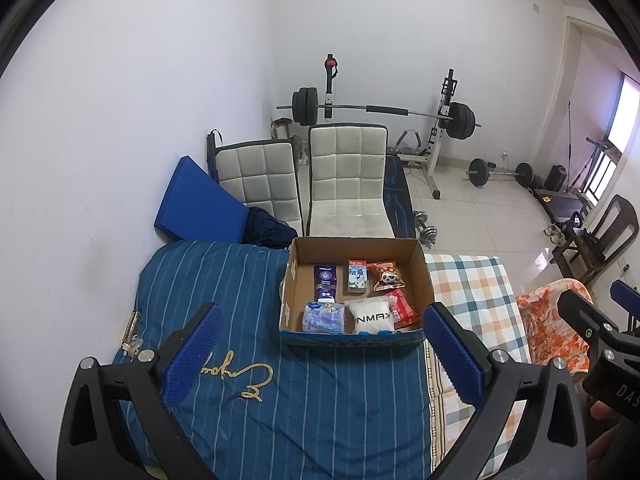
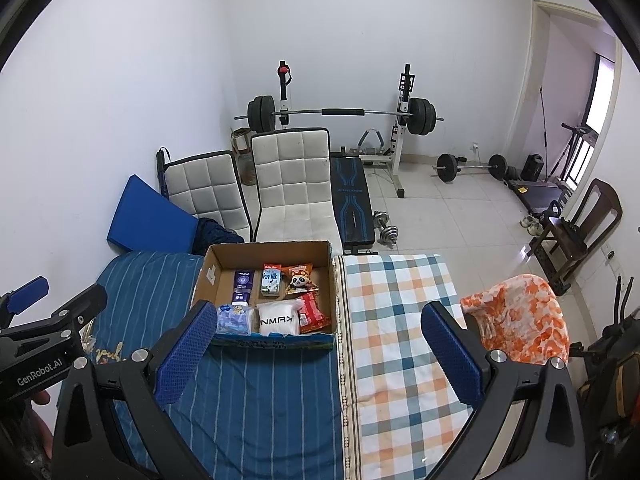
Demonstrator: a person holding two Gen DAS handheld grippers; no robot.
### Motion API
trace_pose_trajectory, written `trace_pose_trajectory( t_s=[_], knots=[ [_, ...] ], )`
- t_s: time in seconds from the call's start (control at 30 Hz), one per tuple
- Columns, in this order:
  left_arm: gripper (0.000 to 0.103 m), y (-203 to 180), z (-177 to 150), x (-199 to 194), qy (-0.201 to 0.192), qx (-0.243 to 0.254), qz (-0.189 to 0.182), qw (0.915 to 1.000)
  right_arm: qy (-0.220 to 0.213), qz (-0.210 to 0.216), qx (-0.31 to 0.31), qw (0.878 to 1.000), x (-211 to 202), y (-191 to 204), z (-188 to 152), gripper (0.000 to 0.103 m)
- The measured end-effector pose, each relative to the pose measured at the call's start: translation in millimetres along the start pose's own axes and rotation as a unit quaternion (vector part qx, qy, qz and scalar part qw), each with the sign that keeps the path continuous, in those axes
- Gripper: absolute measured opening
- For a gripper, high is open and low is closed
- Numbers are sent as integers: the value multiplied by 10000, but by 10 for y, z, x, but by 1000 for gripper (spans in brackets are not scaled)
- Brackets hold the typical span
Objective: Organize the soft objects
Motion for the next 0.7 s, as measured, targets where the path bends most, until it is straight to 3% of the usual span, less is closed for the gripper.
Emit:
trace_pose_trajectory(
  t_s=[0.7],
  knots=[
    [102, -12, -21, 4, -22, -8, -19, 10000, 25, -44, -6, 10000, 56, 48, -34, 103]
  ],
)
Point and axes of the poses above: each gripper's, at about its wrist camera, not at the fingertips, and x roughly the way its jaws point, y to its left, z to its top, the point moved 6 cm from there along x, roughly the way its jaws point, and after that the axes turned 9 degrees about -z, right-handed, at the moved point
